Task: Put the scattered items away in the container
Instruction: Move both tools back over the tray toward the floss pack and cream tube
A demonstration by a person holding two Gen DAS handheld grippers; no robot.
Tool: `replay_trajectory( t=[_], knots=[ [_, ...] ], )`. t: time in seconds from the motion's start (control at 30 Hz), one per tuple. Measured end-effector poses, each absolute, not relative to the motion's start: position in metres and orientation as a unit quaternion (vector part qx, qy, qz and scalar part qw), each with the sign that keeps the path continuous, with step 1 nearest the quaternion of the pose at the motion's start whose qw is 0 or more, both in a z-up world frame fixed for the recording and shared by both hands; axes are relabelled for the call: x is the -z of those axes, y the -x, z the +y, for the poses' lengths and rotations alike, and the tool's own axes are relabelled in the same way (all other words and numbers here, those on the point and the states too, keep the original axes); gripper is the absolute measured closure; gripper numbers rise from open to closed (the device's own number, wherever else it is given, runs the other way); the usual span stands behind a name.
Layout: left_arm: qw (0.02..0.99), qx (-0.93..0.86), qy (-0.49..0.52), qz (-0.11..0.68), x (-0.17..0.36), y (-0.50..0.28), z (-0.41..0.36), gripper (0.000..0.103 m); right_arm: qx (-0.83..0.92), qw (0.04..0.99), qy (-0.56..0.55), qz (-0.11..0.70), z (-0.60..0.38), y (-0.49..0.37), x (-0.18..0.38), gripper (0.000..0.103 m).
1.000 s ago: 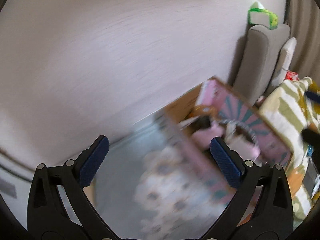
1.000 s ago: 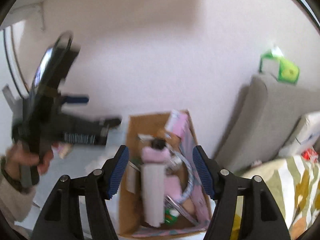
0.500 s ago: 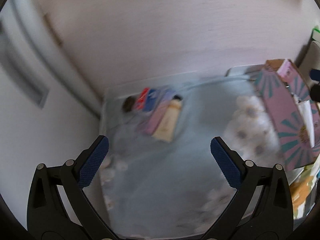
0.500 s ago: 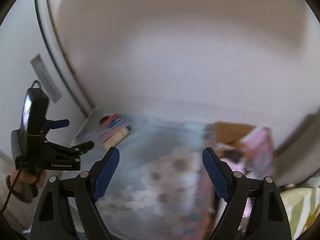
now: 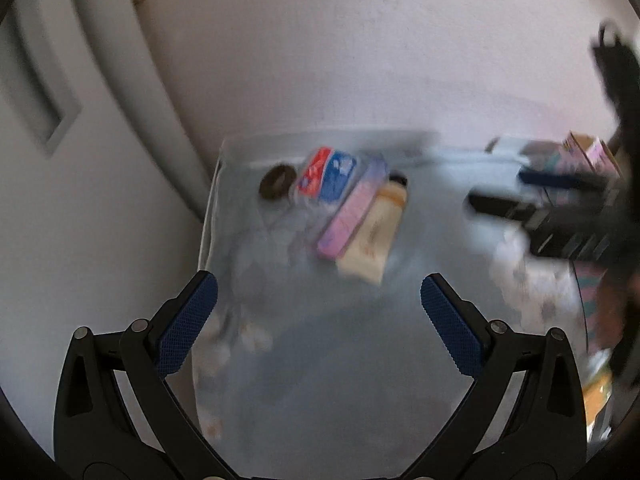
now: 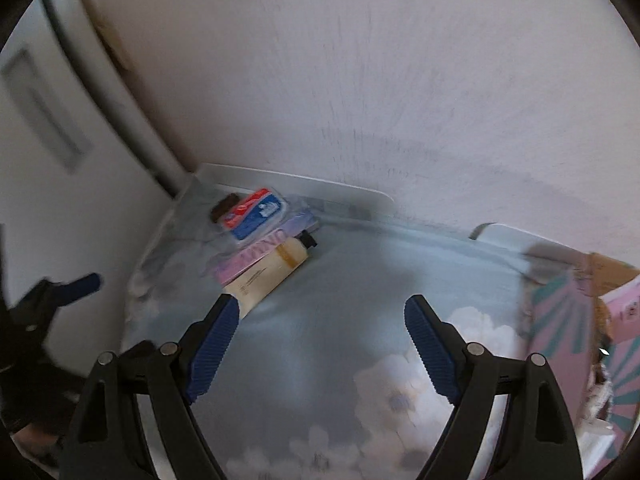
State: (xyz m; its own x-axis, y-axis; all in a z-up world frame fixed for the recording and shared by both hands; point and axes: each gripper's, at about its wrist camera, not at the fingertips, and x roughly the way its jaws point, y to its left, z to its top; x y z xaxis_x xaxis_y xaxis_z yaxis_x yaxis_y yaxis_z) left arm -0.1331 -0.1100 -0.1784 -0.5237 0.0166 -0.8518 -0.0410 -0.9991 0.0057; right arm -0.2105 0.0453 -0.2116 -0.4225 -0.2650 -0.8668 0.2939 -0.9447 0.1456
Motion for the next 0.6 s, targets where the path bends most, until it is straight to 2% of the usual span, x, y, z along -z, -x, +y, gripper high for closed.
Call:
replay_trajectory(
  t=[0.2,0.33,0.6],
  knots=[
    [0.034,-0.88,0.473,-0.009,0.181,0.191,-0.123,0.001,0.845,0.154,-0.511,-0.023,0.037,0.227,0.257,0.021],
    [0.059,-0.868,0.492,-0.037,0.192,0.233,-0.128,0.001,0.849,0.164,-0.5,-0.044,0.039,0.222,0.264,0.021],
    [0.082,-0.864,0.497,-0.025,0.216,0.272,-0.107,0.001,0.866,0.145,-0.472,-0.082,0.02,0.213,0.27,0.021]
  ],
)
